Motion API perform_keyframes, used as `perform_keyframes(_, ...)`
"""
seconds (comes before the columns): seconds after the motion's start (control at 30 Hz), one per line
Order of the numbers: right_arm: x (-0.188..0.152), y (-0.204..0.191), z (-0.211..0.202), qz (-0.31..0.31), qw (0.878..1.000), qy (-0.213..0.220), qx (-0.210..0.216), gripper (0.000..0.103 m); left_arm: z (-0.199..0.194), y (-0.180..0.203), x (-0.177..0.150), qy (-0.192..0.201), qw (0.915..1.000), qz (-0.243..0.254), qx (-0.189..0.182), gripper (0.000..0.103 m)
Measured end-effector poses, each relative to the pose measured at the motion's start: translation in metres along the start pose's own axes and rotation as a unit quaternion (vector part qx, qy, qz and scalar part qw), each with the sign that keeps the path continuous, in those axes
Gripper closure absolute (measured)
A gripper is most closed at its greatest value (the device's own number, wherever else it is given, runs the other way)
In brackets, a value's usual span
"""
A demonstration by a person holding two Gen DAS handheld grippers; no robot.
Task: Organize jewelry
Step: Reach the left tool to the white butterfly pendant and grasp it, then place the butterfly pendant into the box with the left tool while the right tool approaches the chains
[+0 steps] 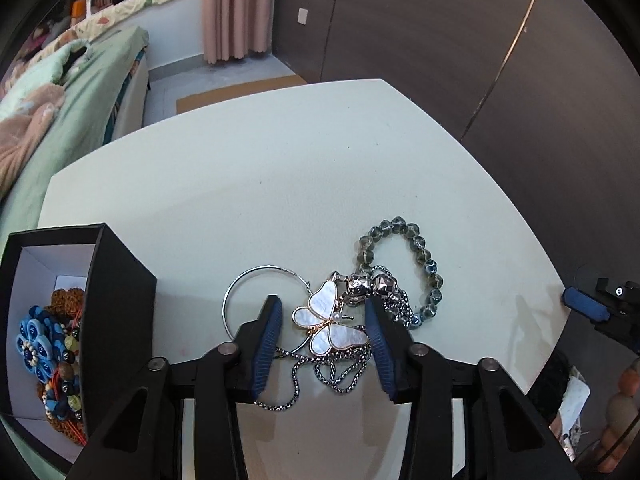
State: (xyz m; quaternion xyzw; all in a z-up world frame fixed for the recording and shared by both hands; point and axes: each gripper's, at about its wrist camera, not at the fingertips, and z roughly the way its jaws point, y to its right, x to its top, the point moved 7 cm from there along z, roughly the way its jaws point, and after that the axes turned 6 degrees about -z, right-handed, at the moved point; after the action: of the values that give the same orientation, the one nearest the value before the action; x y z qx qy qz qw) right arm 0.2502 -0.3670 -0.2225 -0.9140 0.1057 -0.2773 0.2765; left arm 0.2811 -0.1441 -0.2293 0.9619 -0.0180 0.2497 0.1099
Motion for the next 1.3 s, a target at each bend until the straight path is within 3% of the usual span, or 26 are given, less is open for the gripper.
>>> perform_keyframes(0.2,0.0,-0.006,0.0,-0.01,1.0,-0.003,-0.01,0.035,-0.003,0.004,-0.002,-0.006,0.9998,-0.004,-0.02,0.071)
perform_keyframes(0.37,0.001,-0.02,-0.001,-0.026,1.0,-0.004,-0.012,0.035,-0.027,0.005,0.01,0.023,0.9978,-0.019,-0.058,0.071)
perform_keyframes(0.7,-0.002,-0.066,0.0,-0.072,0.997,-0.008,-0.009,0.035,-0.076,-0.005,0.026,0.067,0.9926,-0.031,-0.097,0.071)
perform_keyframes(1.03,-0.006,-0.118,0.028,-0.128,0.991,-0.034,0.0,0.036,-0.1,-0.04,0.03,0.09,0.9903,-0.056,-0.09,0.071)
perform_keyframes(1.3,-0.01,-0.134,0.064,-0.158,0.985,-0.07,-0.016,0.039,-0.116,-0.07,0.028,0.098,0.9883,-0.079,-0.086,0.071)
